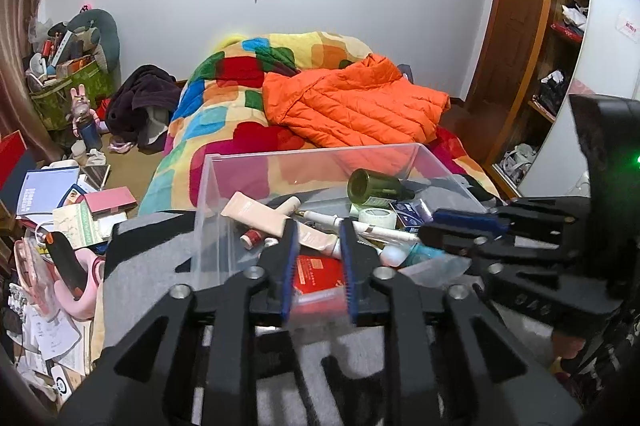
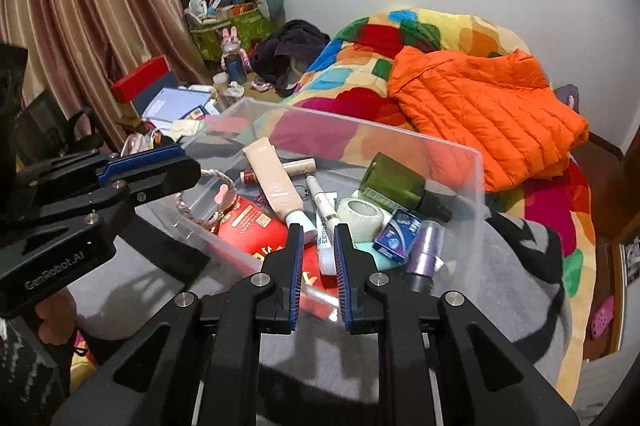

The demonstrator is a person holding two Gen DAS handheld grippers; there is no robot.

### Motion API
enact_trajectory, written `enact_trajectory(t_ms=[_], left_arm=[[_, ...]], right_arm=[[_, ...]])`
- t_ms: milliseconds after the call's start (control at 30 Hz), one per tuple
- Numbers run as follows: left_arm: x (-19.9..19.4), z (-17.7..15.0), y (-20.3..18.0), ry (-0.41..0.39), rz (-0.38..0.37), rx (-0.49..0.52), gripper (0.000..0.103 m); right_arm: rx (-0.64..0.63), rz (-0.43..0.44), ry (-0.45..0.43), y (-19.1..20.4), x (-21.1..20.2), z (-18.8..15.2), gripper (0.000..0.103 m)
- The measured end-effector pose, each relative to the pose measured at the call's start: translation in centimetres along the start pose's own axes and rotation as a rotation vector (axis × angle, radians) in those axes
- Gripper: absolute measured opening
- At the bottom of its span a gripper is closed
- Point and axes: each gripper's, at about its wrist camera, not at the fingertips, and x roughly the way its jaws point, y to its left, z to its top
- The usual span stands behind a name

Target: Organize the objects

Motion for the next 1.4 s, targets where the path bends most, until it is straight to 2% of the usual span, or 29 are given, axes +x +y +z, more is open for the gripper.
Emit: enact_trajectory(t_ms=[33,100,133,200,433,500,600,1000,1400], left_arm=[[-0.3,-0.1,0.0,-0.005,0.001,0.0,0.032],[-0.9,-0.5,0.0,-0.019,0.003,0.003,0.046],[-1.2,-0.6,-0.1,-0.026,0.006,0.006,0.048],[-1.8,-1.1,-0.3,-0.035,0.009,0.015,0.057],[-3.7,-2.6,-1.0,-0.082,0.031,0.038,0.085],[-4.2,-3.1,-1.1,-0.095,0.038,0.04,0.092],[-4.6,-3.8,-1.2,-0.099,0.044,0.042,0.095],[-5.0,-6.0,-1.7,-0.086,0.025,0.028,0.096],[-4.3,-6.4,-1.2,-0.059,0.007,-0.016,0.097]], right_arm=[[0.004,-0.001,-0.01,0.0,-0.6,-0.1,0.019],[0.019,0.005,-0.038,-0.1,-1.9,-0.4,0.031],[0.025,0.008,-0.05,-0.1,-2.5,-0.6,0.033],[0.044,0.013,-0.079,-0.2,-3.7,-1.0,0.045],[0.063,-0.008,-0.141,0.0,-6.2,-2.6,0.065],[0.063,-0.019,-0.156,0.3,-6.7,-3.2,0.075],[0.051,-0.046,-0.181,0.8,-7.3,-4.1,0.082],[0.016,-0.096,-0.197,2.5,-7.2,-5.7,0.082],[0.023,-0.094,-0.19,2.6,-6.7,-6.0,0.082]])
